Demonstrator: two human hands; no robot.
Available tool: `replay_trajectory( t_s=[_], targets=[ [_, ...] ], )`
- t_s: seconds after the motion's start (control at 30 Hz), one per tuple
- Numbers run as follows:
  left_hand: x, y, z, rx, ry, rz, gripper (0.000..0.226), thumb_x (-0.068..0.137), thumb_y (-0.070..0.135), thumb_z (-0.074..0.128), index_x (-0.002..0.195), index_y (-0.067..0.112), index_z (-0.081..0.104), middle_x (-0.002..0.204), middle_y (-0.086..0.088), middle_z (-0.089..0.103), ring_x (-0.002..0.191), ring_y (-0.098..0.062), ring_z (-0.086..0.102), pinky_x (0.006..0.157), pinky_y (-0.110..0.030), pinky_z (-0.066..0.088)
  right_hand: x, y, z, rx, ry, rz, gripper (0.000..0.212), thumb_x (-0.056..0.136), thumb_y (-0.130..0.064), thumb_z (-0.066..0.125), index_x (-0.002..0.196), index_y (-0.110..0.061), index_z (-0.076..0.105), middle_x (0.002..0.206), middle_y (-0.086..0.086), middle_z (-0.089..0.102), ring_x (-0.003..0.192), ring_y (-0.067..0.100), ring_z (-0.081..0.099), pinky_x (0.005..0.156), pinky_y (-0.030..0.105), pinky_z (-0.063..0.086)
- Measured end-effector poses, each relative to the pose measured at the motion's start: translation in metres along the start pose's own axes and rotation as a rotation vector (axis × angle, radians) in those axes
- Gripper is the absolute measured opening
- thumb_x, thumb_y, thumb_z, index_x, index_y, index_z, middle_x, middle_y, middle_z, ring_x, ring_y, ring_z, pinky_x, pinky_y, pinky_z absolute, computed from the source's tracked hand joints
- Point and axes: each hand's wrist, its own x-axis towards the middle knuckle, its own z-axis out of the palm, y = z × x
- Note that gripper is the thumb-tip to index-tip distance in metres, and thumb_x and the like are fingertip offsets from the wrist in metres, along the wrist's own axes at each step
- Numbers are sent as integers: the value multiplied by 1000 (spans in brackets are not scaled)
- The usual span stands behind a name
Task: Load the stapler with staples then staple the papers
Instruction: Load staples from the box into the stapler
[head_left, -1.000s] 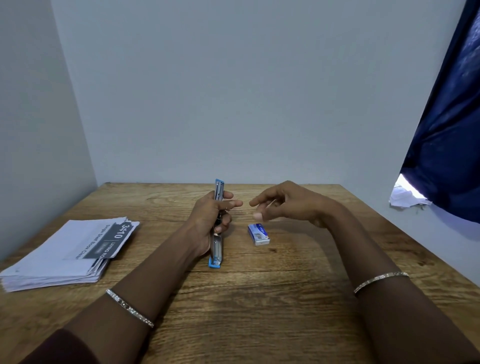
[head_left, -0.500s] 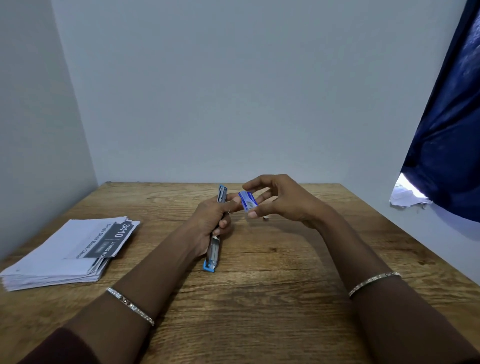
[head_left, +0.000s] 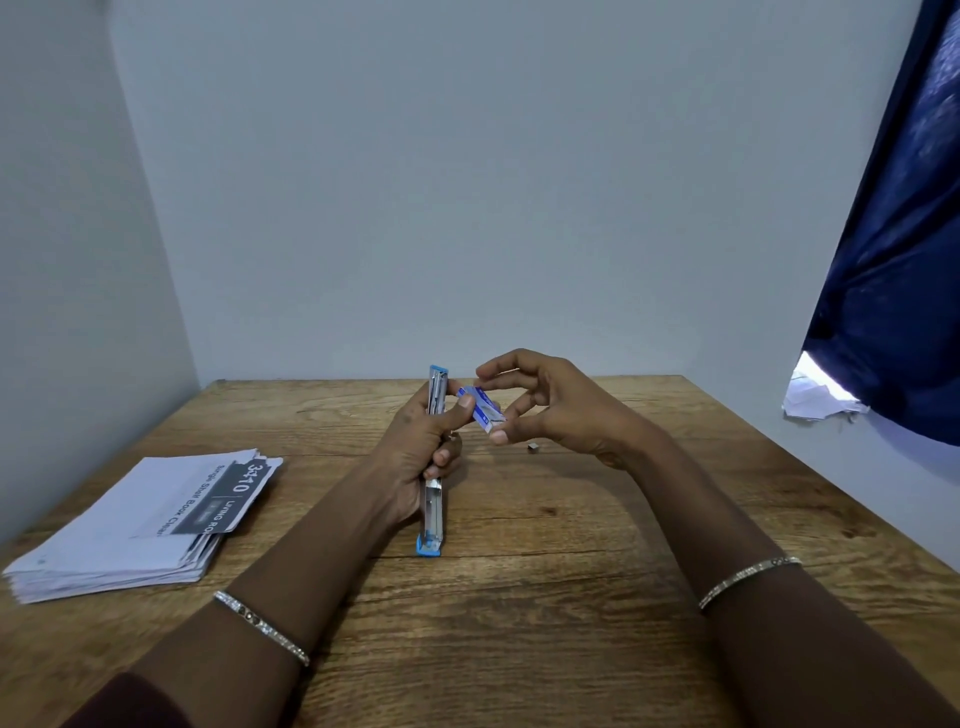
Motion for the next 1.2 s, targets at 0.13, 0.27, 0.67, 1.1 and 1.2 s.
replay_trajectory(
  t_s=[0.13, 0.27, 0.67, 1.1, 1.2],
  targets=[
    [1, 0, -3, -65, 56, 17, 15, 92, 14, 67, 102, 13, 57, 77, -11, 52, 27, -5, 29, 27, -14, 22, -2, 0, 6, -67, 19, 19, 63, 66, -11, 93, 121, -26, 64, 111, -19, 69, 70, 9, 66, 63, 24, 51],
    [1, 1, -3, -94, 81, 24, 22, 87, 15, 70, 105, 9, 58, 66, -7, 46, 27, -5, 28, 26, -15, 22, 0, 1, 16, -130, 111, 1, 51, 65, -26, 95, 108, -25, 67, 107, -11, 70, 59, 6, 61, 48, 12, 43],
    [2, 4, -2, -110, 130, 100, 9, 97, 10, 60, 98, 17, 55, 63, -2, 43, 28, -5, 29, 28, -14, 20, 8, 1, 25, -243, 332, -53, 44, 70, -10, 90, 106, -19, 66, 80, -4, 70, 60, -6, 62, 51, 6, 42],
    [3, 9, -3, -168, 209, 165, 13, 98, 5, 57, 94, 17, 54, 47, 4, 47, 26, -5, 30, 28, -13, 21, 8, 0, 35, -381, 413, -237, 41, 71, 2, 79, 100, -17, 58, 82, -6, 64, 66, 4, 61, 58, 12, 48],
    [4, 10, -5, -188, 224, 164, 13, 97, 5, 57, 94, 17, 54, 47, 3, 46, 26, -6, 29, 29, -13, 21, 8, 2, 35, -398, 418, -238, 42, 71, 0, 81, 98, -20, 57, 84, -5, 65, 66, 5, 61, 59, 11, 49]
  ],
)
